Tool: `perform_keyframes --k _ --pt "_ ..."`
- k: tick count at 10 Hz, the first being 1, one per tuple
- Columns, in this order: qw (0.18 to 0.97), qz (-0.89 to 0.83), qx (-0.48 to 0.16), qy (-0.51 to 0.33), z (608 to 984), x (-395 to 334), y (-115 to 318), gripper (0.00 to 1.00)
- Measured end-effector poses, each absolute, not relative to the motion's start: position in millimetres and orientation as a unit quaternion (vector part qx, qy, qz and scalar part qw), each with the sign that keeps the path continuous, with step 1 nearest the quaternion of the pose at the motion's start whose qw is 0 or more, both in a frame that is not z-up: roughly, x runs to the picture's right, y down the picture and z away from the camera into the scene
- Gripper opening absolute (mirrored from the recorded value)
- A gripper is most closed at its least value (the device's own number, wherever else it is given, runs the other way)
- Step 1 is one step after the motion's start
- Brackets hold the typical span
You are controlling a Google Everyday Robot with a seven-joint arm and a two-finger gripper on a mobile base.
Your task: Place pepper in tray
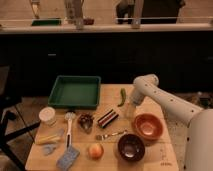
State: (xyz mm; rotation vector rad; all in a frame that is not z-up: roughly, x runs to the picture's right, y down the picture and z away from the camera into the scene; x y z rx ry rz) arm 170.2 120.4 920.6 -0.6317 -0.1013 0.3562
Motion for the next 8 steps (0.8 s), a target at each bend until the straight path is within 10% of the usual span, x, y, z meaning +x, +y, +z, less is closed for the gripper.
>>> perform_keyframes --k 8 --pt "0.938 0.047 -0.332 -0.089 955.2 163.5 89.1 0.8"
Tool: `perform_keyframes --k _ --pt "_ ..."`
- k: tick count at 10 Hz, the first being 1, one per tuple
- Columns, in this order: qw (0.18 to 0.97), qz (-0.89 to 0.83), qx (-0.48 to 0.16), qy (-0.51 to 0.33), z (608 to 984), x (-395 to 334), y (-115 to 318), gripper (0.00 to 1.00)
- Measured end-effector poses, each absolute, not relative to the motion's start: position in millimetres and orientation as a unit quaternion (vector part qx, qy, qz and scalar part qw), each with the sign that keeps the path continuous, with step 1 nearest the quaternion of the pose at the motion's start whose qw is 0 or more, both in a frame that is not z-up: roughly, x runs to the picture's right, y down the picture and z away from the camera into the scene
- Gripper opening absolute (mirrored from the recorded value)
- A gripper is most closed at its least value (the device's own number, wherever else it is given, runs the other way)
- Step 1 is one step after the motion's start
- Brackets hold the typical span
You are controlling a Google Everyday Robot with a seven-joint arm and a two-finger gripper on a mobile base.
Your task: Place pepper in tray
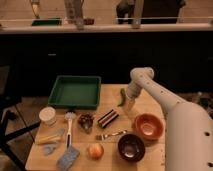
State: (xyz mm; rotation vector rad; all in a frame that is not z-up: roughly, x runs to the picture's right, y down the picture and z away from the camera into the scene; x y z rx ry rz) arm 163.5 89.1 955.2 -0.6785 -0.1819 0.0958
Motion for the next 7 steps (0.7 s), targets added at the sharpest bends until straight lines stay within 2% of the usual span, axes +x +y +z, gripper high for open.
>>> perform_keyframes --k 7 --pt "0.959 -0.065 -0.267 -0.064 942.9 164.5 91.1 0.8"
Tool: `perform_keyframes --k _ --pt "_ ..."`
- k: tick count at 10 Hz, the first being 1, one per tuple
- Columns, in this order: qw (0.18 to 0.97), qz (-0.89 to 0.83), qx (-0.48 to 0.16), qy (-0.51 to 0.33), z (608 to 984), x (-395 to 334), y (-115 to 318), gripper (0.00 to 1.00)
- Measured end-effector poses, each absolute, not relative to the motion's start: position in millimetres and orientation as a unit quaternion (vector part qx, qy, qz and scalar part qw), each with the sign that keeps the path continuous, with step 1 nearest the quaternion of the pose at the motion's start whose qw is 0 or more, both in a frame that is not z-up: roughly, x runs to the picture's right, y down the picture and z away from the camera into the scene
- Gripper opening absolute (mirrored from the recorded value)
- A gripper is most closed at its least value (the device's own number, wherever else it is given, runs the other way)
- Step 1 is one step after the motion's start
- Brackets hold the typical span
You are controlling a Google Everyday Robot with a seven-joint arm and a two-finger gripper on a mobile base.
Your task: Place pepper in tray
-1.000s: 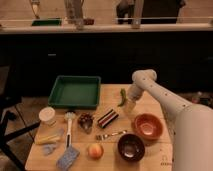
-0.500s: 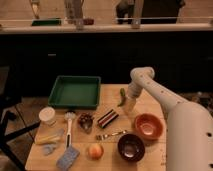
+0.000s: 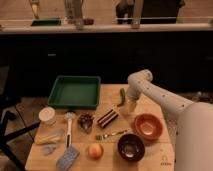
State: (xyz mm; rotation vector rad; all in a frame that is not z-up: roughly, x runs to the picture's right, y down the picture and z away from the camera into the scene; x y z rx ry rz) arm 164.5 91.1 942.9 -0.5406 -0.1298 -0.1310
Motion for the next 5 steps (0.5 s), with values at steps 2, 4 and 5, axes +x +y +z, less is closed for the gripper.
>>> perform_keyframes --k 2,4,5 --pt "0.957 -0.087 -0.268 -0.068 944.6 163.8 91.2 0.8" --pt "0.952 -0.107 -0.275 -0.08 946.2 159.7 89.7 0.8" --pt "0.95 -0.116 -0.278 -0.085 947.0 155.8 88.2 0.8"
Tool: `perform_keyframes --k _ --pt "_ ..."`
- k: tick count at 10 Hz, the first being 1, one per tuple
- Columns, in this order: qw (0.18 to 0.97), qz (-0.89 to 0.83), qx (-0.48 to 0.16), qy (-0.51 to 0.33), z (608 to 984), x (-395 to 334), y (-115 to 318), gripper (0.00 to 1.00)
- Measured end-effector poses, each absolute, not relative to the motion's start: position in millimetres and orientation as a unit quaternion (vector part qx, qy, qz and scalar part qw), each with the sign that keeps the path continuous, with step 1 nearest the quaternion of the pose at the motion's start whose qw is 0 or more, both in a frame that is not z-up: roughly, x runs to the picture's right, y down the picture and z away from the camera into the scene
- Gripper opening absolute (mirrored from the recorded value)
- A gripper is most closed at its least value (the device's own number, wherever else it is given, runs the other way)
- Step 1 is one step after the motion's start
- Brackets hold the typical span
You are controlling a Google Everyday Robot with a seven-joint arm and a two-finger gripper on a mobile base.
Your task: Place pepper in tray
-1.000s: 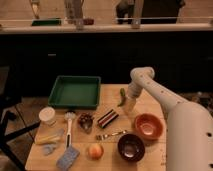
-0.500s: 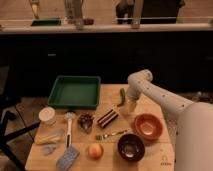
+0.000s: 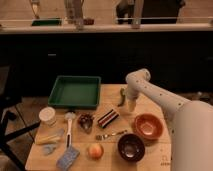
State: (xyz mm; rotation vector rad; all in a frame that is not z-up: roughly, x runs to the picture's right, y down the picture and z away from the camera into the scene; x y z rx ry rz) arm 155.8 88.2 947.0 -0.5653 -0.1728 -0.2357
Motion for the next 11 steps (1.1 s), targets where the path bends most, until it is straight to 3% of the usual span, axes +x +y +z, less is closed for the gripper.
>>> perform_keyframes --k 11 --pt "0.928 -0.16 -0.319 -0.104 952.6 139.1 93.5 0.8"
